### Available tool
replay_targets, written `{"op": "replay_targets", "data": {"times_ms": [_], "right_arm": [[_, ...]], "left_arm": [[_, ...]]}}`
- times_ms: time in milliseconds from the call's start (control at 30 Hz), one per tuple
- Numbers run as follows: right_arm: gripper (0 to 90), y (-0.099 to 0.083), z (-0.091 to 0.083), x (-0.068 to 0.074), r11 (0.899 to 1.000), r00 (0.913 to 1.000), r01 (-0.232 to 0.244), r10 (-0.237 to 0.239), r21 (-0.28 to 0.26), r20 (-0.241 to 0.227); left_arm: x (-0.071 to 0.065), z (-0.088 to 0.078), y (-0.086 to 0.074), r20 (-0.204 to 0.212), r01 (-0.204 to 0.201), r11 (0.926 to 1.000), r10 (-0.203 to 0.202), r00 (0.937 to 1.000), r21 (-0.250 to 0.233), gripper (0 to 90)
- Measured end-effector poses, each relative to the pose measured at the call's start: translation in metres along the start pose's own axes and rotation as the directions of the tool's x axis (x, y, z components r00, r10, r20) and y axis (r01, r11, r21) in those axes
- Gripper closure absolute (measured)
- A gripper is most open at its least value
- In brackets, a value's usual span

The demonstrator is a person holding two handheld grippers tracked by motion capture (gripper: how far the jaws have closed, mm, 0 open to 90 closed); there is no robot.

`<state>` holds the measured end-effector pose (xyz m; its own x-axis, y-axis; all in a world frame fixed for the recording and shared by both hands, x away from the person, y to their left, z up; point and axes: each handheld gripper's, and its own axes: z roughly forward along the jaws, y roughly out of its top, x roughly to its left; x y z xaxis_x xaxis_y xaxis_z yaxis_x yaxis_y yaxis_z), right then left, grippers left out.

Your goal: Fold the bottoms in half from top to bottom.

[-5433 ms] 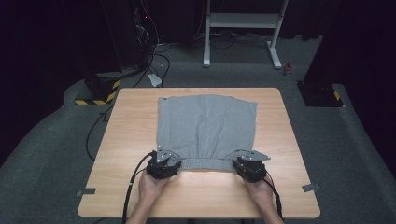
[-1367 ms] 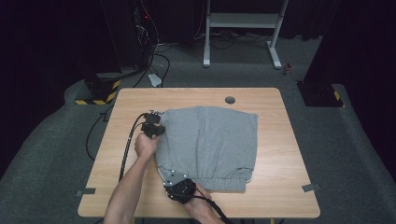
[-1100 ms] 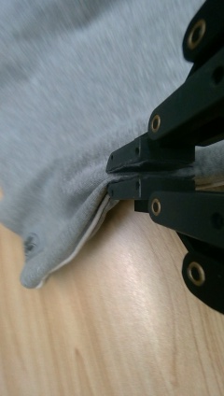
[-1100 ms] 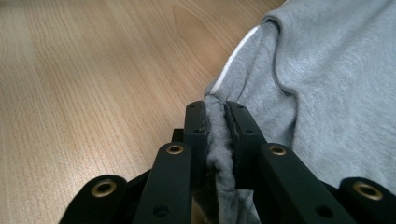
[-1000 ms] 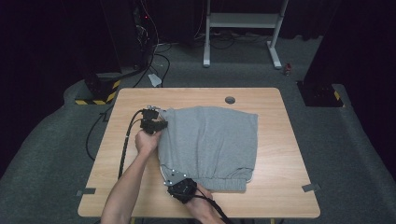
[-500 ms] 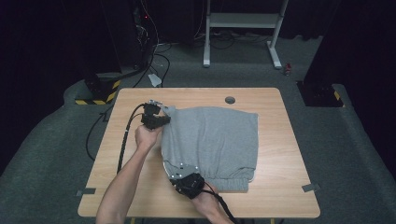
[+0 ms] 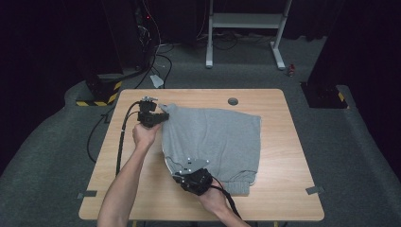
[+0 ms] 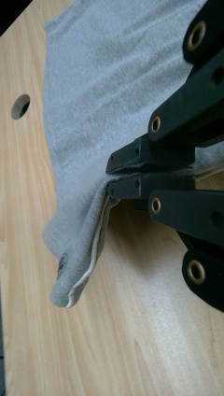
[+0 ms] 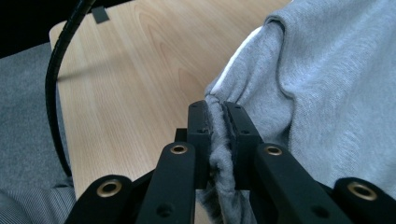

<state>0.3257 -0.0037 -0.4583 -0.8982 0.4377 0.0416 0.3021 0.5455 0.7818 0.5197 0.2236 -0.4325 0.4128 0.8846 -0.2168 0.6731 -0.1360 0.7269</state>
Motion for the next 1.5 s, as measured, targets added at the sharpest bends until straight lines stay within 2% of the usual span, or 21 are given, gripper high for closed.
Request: {"op": "replay_targets", "data": {"times_ms": [67, 133, 267, 400, 500, 633, 800, 967, 1100, 1267, 1500], "right_arm": [[82.2, 0.003, -0.002, -0.001, 1.000, 1.0000, 0.000, 0.000, -0.002, 0.002], [82.2, 0.006, -0.002, -0.001, 1.000, 1.0000, -0.002, 0.002, 0.004, -0.001], [82.2, 0.015, 0.001, -0.001, 0.999, 0.9994, 0.029, -0.029, 0.035, -0.021], [82.3, 0.025, 0.005, 0.000, 0.997, 0.9979, 0.046, -0.044, 0.057, -0.047], [82.3, 0.031, 0.003, 0.004, 0.998, 0.9975, 0.048, -0.046, 0.033, -0.054], [82.2, 0.038, 0.001, 0.008, 0.999, 0.9973, 0.042, -0.041, 0.015, -0.060], [82.2, 0.037, -0.009, 0.008, 0.999, 0.9985, 0.017, -0.019, -0.029, -0.052], [82.2, 0.031, -0.014, 0.007, 0.999, 0.9994, -0.014, 0.012, -0.051, -0.033], [82.1, 0.025, -0.019, 0.004, 0.997, 0.9993, -0.038, 0.038, -0.064, 0.003], [82.1, 0.016, -0.025, 0.001, 0.996, 0.9976, -0.057, 0.060, -0.073, 0.035], [81.9, 0.005, -0.037, -0.006, 0.993, 0.9933, -0.083, 0.089, -0.087, 0.073]], "left_arm": [[0.000, -0.002, 0.003, 0.005, -0.013, 0.9999, 0.013, 0.9999, -0.007, 86.2], [0.000, -0.004, 0.005, 0.010, -0.007, 0.9998, 0.007, 0.9999, -0.016, 86.2], [0.007, -0.009, 0.004, 0.013, -0.007, 0.9997, 0.007, 0.9999, -0.024, 86.2], [0.015, -0.023, 0.002, -0.007, 0.002, 0.9995, -0.002, 1.0000, -0.031, 86.1], [0.022, -0.037, 0.001, -0.018, 0.014, 0.9986, -0.015, 0.9997, -0.051, 86.1], [0.027, -0.054, -0.001, -0.053, 0.012, 0.9990, -0.015, 0.9985, -0.044, 86.1], [0.029, -0.069, -0.001, -0.053, 0.013, 0.9978, -0.016, 0.9985, -0.066, 86.0], [0.018, -0.062, 0.006, -0.023, 0.005, 0.9967, -0.007, 0.9997, -0.080, 85.9], [0.004, -0.050, 0.017, 0.001, -0.025, 0.9954, 0.025, 0.9997, -0.092, 85.8], [-0.012, -0.039, 0.028, 0.022, -0.063, 0.9932, 0.066, 0.9976, -0.098, 85.9], [-0.027, -0.026, 0.034, 0.046, -0.078, 0.9911, 0.084, 0.9954, -0.108, 85.7]]}}
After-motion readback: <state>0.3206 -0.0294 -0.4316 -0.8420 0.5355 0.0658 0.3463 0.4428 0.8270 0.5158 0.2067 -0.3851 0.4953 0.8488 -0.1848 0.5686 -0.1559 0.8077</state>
